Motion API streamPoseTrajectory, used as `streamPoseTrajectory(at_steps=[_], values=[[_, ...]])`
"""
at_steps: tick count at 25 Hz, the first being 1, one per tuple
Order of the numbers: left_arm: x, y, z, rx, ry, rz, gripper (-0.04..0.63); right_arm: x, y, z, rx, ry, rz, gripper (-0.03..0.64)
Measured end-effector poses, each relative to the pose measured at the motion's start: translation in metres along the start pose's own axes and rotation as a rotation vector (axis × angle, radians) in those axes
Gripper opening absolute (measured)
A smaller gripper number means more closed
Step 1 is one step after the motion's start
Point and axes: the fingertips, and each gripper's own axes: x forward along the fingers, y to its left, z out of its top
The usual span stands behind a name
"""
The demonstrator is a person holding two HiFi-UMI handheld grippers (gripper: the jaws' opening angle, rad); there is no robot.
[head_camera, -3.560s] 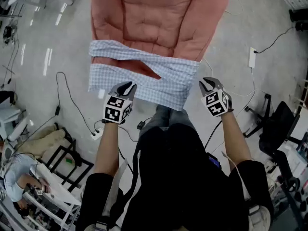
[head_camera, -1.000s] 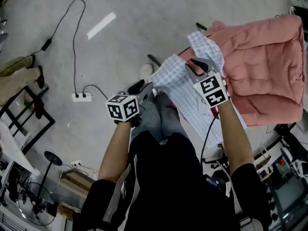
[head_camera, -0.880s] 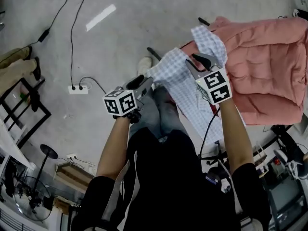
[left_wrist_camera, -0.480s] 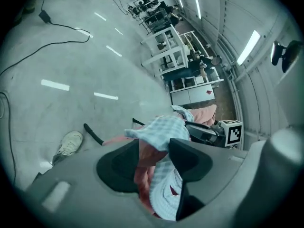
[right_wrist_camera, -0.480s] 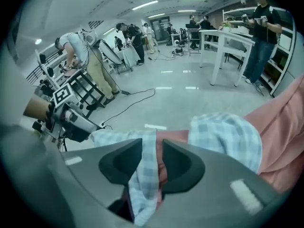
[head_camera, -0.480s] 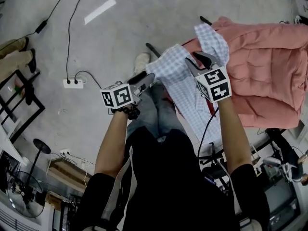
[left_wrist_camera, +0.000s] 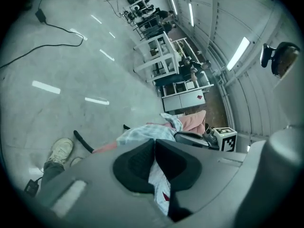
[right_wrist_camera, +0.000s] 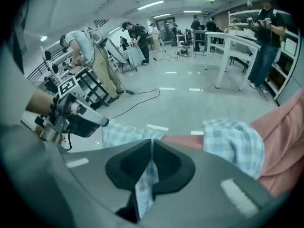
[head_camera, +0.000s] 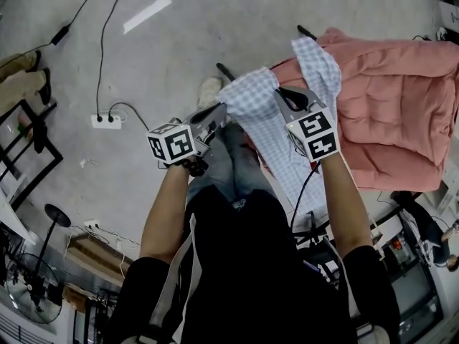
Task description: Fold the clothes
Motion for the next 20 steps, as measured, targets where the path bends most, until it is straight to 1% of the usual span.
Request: streamPoseTrajectory(at_steps=[2,6,10,13,15,18,20], values=[[-0.006,-0.006,0.01,0.027,-0.01,-0.007,0.015,-0.002,0.003,0.008,-0.011,-0.013,-0.004,0.02],[-0.022,-0.016,0.032,0.105,-0.035,0.005,0.015,-0.004,-0.001,0.031,-0.029,-0.053,-0.009,0.018],[-0.043,-0.018,0.055,0.14,-0.066,0.016,0.015,-0.003,-0.003,0.066,-0.085,-0.084,-0.007,0.019],[-0.06,-0.012,0.071,0.163,-0.078,0.033,0.015,0.001,0.004,0.09,-0.136,-0.083,0.012,0.02],[-0.065,-0.006,0.077,0.197,-0.06,0.056,0.015,0.008,0.008,0.096,-0.173,-0.062,0.025,0.02],[-0.063,0.005,0.078,0.258,-0.014,0.1,0.015,0.023,0.011,0.093,-0.237,-0.018,0.019,0.02],[-0.059,0.014,0.078,0.266,0.003,0.115,0.015,0.033,0.009,0.089,-0.26,0.005,0.002,0.02]])
